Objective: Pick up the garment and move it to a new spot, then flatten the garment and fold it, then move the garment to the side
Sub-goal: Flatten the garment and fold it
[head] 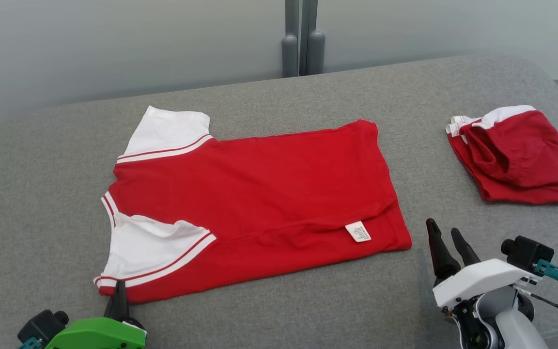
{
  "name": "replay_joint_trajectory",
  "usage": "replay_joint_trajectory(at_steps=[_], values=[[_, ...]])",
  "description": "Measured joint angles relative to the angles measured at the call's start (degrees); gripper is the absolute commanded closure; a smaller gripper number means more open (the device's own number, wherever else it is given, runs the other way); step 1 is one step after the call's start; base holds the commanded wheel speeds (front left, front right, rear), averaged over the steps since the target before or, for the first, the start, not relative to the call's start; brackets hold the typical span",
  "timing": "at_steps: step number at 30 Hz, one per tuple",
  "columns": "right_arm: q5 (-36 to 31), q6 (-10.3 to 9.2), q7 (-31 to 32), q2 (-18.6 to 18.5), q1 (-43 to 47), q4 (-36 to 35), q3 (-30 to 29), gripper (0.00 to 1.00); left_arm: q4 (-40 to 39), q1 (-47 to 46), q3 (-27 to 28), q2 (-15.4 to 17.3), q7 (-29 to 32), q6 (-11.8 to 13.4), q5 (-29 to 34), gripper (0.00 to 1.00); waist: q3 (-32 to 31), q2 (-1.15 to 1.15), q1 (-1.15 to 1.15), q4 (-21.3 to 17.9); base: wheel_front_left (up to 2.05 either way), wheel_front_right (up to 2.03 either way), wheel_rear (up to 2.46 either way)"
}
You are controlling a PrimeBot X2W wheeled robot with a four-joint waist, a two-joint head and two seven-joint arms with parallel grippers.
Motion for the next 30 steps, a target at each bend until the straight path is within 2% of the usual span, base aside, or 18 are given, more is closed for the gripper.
replay_joint_trajectory(at_steps=[4, 10, 16, 20, 21, 22, 23, 24, 27, 28, 30], values=[[1.5, 0.00, 1.3, 0.0, 0.5, 1.4, 0.7, 0.00, -0.7, -0.1, 0.3, -0.3, -1.6, -1.3, 0.0, 1.00, 0.0, 0.00, 0.00, 0.6, 0.00, 0.00, 0.00], [2.5, 0.01, 2.5, 0.0, 0.8, 6.6, 1.7, 0.00, -3.3, 0.2, -0.6, -1.0, -2.1, -1.8, 0.7, 1.00, 0.1, 0.00, 0.00, 2.2, 0.00, 0.00, 0.00], [4.9, 0.01, 1.3, 0.0, -3.4, 13.9, 3.9, 0.00, -5.5, 0.4, -1.8, -1.4, -1.9, -1.7, 1.6, 1.00, 0.7, 0.00, 0.00, 3.7, 0.00, 0.00, 0.00], [9.6, 0.02, 1.2, 0.0, -7.5, 18.8, 6.4, 0.00, -6.2, 0.4, -2.4, -1.4, -1.5, -1.5, 1.8, 1.00, 1.2, 0.00, 0.00, 4.5, 0.00, 0.00, 0.00], [10.8, 0.03, 1.3, 0.0, -8.4, 20.0, 6.9, 0.18, -6.2, 0.4, -2.5, -1.4, -1.4, -1.3, 2.0, 1.00, 1.2, 0.00, 0.00, 4.6, 0.00, 0.00, 0.00], [11.6, 0.08, 1.2, -0.1, -9.2, 21.2, 7.4, 0.18, -6.2, 0.4, -2.6, -1.4, -1.4, -1.3, 2.0, 1.00, 1.3, 0.00, 0.00, 4.8, 0.00, 0.00, 0.00], [12.0, 0.08, 0.7, -0.2, -10.0, 22.3, 7.9, 0.49, -6.2, 0.4, -2.7, -1.4, -1.4, -1.2, 2.0, 1.00, 1.3, 0.00, 0.00, 4.9, 0.00, 0.00, 0.00], [12.2, 0.07, 0.2, -0.1, -10.7, 23.2, 8.4, 0.67, -6.2, 0.3, -2.8, -1.4, -1.4, -1.2, 2.1, 1.00, 1.4, 0.00, 0.00, 5.1, 0.00, 0.00, 0.00], [13.2, 0.04, -1.3, -0.1, -12.0, 24.5, 9.6, 0.95, -6.3, 0.4, -2.8, -1.3, -1.4, -1.1, 2.2, 1.00, 1.2, 0.00, 0.00, 5.3, 0.00, 0.00, 0.00], [13.4, 0.04, -1.8, 0.0, -12.2, 24.7, 9.9, 1.00, -6.4, 0.4, -2.8, -1.3, -1.4, -1.1, 2.2, 1.00, 1.1, 0.00, 0.00, 5.2, 0.00, 0.00, 0.00], [13.9, 0.03, -2.9, 0.1, -12.6, 24.4, 10.0, 1.00, -7.1, 0.6, -2.4, -1.0, -1.8, -1.1, 2.2, 1.00, 0.7, 0.00, 0.00, 5.1, 0.00, 0.00, 0.00]])
